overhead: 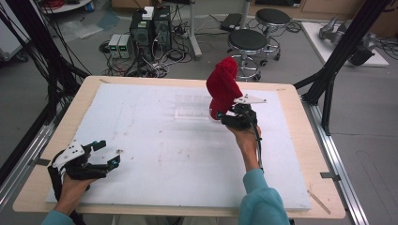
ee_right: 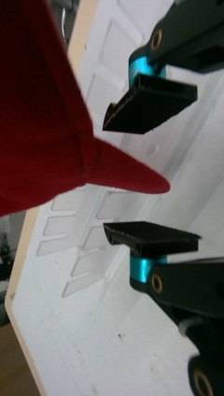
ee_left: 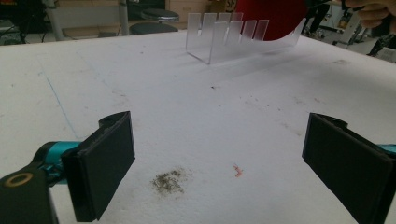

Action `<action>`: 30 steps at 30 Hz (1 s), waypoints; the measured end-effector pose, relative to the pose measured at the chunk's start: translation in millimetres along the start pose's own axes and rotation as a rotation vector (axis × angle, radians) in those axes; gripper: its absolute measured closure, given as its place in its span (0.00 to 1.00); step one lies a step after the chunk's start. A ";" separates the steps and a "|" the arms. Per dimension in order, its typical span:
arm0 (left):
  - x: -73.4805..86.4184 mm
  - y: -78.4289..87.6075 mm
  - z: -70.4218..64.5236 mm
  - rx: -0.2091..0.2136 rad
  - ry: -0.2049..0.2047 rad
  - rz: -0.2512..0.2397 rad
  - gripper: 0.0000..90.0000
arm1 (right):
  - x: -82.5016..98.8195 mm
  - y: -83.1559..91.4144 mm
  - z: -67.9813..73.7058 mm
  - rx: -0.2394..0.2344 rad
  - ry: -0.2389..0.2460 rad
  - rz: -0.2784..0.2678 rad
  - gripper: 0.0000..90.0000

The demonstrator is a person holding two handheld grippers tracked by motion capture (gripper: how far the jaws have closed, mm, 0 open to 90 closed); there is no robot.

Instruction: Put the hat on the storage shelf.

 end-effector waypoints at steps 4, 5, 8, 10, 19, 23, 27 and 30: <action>-0.2 0.4 -0.1 0.004 -0.001 -0.004 0.11 | -5.0 21.9 -0.4 0.029 0.011 -0.040 0.43; -0.4 0.6 -0.3 0.005 -0.002 -0.006 0.11 | -4.8 27.3 -1.3 0.037 0.012 -0.051 0.41; -0.4 0.7 -0.2 0.003 -0.003 -0.007 0.11 | -1.2 42.7 -2.7 0.050 0.016 -0.071 0.37; -0.7 1.3 -0.3 0.002 -0.005 -0.012 0.11 | 1.2 52.9 -3.0 0.053 0.015 -0.071 0.35; -2.2 3.5 -0.1 -0.021 -0.018 -0.035 0.11 | 1.5 107.4 6.5 0.033 0.034 -0.190 0.27; -3.4 5.7 -0.6 -0.033 -0.029 -0.053 0.11 | 12.8 126.2 6.8 0.036 0.032 -0.218 0.26; -3.9 6.4 -0.4 -0.048 -0.035 -0.061 0.11 | 26.4 139.1 2.7 0.039 0.015 -0.241 0.24; -4.6 7.9 -0.4 -0.057 -0.046 -0.073 0.11 | 36.1 145.8 -0.8 0.032 -0.002 -0.287 0.18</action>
Point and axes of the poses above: each handheld gripper's, and its own axes: y roughly backward along the jaws, x roughly out of its underside, z roughly to its left, the point moved 10 cm from there along -y, roughly forward along the jaws, and after that the axes turned 11 degrees about -y, right-handed, at the moved point
